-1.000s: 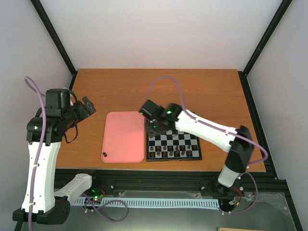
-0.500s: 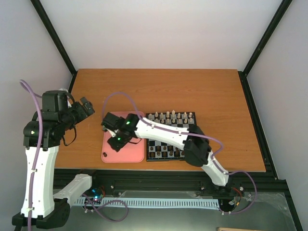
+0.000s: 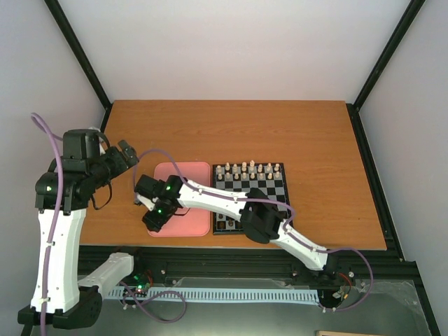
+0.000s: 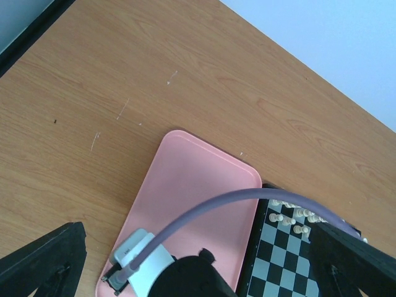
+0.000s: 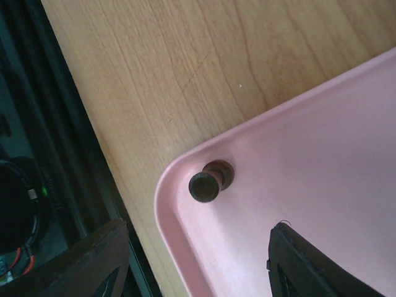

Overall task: Set up the chess pieces on the board
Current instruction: Pick up the chess piece from the storage box.

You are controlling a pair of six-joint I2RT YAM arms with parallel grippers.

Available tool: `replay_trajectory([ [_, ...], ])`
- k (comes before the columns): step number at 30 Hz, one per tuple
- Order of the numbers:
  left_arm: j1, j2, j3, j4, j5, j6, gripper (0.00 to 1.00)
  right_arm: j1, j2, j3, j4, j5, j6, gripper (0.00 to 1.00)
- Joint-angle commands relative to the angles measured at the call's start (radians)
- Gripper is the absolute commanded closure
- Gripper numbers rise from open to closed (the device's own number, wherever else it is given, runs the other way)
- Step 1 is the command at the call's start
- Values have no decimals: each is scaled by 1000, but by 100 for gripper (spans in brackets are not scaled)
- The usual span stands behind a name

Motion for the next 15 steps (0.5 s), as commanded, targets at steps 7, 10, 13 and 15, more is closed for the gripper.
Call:
replay_trajectory([
  [7, 4, 29, 42, -17, 23, -11, 0, 1, 83, 94, 24, -18, -30, 40],
  [10, 5, 32, 42, -21, 20, -6, 0, 1, 102, 108, 36, -5, -26, 44],
  [13, 6, 32, 44, -28, 19, -2, 0, 1, 128, 133, 29, -9, -27, 46],
  [15, 5, 31, 43, -33, 18, 1, 0, 1, 145, 147, 22, -7, -26, 49],
])
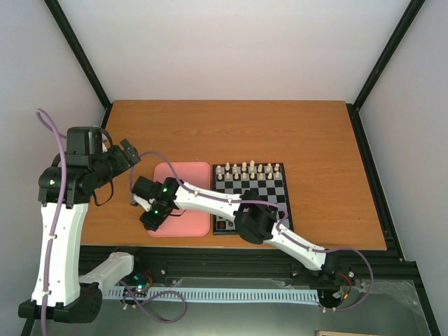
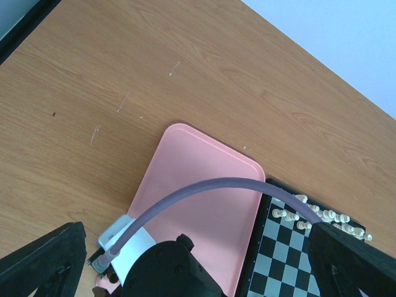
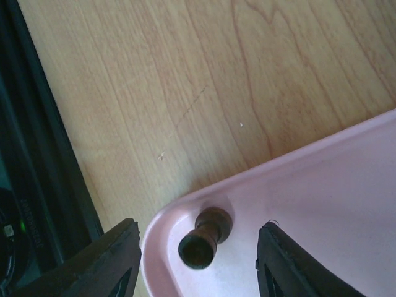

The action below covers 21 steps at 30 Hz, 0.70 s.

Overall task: Set up the chess pieces on the board
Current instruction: Pick up the chess piece from the storage box.

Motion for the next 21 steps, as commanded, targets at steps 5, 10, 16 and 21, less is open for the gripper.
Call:
replay_trajectory([
  [5, 6, -6, 33, -32, 1, 11, 0, -3, 48, 50, 3, 22, -3, 58],
  [10, 5, -8, 26, -29, 3, 11, 0, -9, 48, 51, -5, 32, 4, 72],
  [16, 5, -9, 21, -23, 8, 10, 0, -12, 39, 51, -10, 34, 6, 86],
  [21, 5, -10, 18, -22, 12, 11, 0, -15, -4, 46, -36, 97, 2, 94],
])
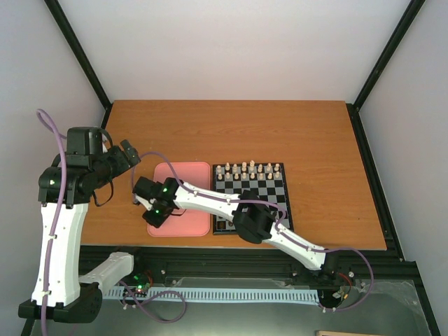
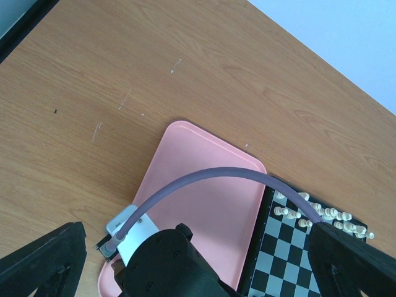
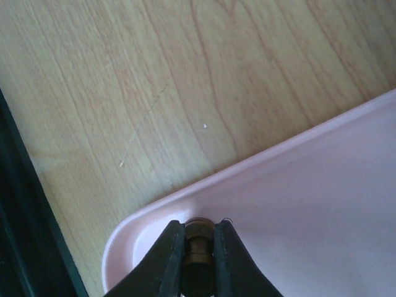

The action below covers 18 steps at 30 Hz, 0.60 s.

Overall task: Set up the chess pieces on the board
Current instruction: Pick up the chess piece from the storage box.

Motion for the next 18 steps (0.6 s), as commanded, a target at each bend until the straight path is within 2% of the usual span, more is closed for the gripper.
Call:
replay_trajectory([
  [1, 5, -12, 16, -8, 14, 11, 0, -6, -60, 20, -38, 83, -11, 95],
  [4, 5, -15, 10, 2, 21, 11, 0, -13, -140, -23, -46, 151, -7, 97],
  [7, 5, -13, 8, 6, 25, 14, 0, -40, -273, -159, -19, 199, 35, 97],
  [13, 6, -28, -26, 21, 26, 22, 0, -143, -632, -599, 39, 280, 133, 97],
  [18, 6, -44, -65, 39, 42, 20, 0, -278, -944, -983, 40, 321, 233, 97],
])
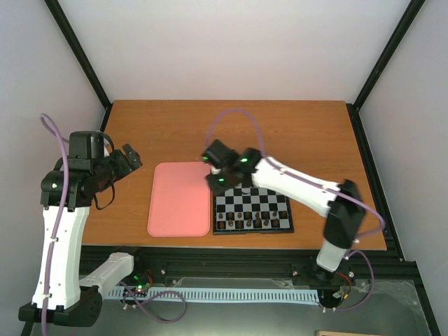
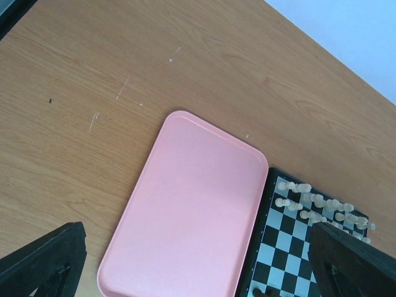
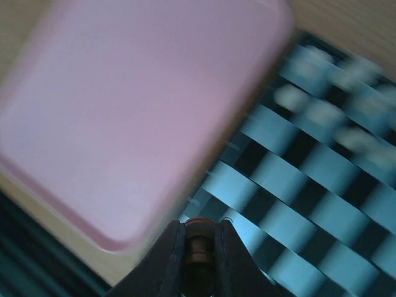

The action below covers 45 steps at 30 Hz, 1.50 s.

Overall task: Set up the chess pieces on the board
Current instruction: Pick up the chess piece from the storage box, then place the chess piece on the chessboard.

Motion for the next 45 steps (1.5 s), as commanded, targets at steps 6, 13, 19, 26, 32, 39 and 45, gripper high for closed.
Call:
replay_trajectory([
  [6, 5, -15, -51, 41, 38, 23, 0, -195, -445, -564, -97, 131, 237, 97],
  [13, 6, -8, -60, 48, 50, 15, 0, -235, -661, -791, -165, 160, 392, 97],
  [19, 6, -6, -75, 60, 49, 12, 0, -281, -721, -870, -182, 159, 427, 97],
  [26, 5, 1, -89, 69, 47, 7, 0, -336, -710, -935, -126, 112, 404, 97],
  [32, 5, 4, -93, 72, 38, 6, 0, -366, -691, -936, -65, 97, 370, 97],
  [39, 6, 6, -95, 72, 32, 6, 0, -371, -640, -934, -34, 82, 347, 97],
  [45, 5, 5, -94, 69, 29, 6, 0, -373, -610, -951, -2, 78, 342, 97],
])
